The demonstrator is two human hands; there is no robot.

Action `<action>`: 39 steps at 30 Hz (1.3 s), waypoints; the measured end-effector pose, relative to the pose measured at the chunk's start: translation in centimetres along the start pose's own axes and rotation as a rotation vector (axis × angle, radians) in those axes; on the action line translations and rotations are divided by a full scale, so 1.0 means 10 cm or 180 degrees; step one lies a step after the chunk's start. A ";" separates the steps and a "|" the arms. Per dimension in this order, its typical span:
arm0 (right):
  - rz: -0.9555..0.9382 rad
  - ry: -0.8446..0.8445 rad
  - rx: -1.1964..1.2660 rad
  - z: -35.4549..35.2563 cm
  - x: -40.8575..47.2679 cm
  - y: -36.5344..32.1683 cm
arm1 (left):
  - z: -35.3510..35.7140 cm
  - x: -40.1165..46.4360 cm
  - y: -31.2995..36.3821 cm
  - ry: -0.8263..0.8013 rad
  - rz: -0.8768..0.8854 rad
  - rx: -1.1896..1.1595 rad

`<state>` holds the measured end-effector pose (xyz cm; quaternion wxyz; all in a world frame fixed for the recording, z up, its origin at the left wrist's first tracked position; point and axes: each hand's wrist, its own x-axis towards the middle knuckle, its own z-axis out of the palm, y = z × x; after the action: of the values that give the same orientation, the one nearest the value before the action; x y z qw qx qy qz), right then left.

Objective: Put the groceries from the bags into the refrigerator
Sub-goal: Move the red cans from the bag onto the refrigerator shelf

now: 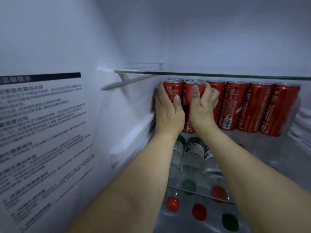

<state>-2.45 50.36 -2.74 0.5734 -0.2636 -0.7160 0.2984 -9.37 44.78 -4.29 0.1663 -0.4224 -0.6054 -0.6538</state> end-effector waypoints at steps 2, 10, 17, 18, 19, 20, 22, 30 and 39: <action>0.0008 0.0000 0.0008 0.00 0.00 0.00 | 0.00 0.00 0.01 -0.0024 -0.0045 0.0001; 0.0058 -0.0075 0.0049 -0.01 -0.01 0.00 | -0.02 -0.01 0.01 -0.0128 -0.0125 -0.0082; 0.0078 -0.0178 0.0103 -0.03 -0.02 -0.01 | -0.02 -0.01 0.01 -0.0129 -0.0146 -0.0006; 0.0103 -0.0190 0.0143 -0.05 -0.02 -0.02 | -0.02 -0.02 0.02 -0.0137 -0.0154 0.0014; 0.0133 -0.0195 0.0189 -0.06 -0.03 -0.03 | -0.03 -0.03 0.03 -0.0140 -0.0160 0.0036; 0.0169 -0.0192 0.0228 -0.08 -0.04 -0.05 | -0.04 -0.03 0.04 -0.0148 -0.0178 0.0063; 0.0211 -0.0170 0.0230 -0.12 -0.07 -0.11 | -0.08 -0.03 0.08 -0.0206 -0.0248 0.0119; 0.0374 -0.0255 -0.0324 -0.39 -0.25 -0.34 | -0.29 -0.11 0.30 -0.0614 -0.0540 0.0449; 0.1196 -0.1066 -0.0863 -0.94 -0.60 -0.50 | -0.73 -0.42 0.66 -0.1172 -0.0205 0.1113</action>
<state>7.76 43.86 -1.55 0.3414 -0.4129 -0.7728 0.3403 -4.70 35.40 -2.50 0.1028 -0.4797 -0.7424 -0.4562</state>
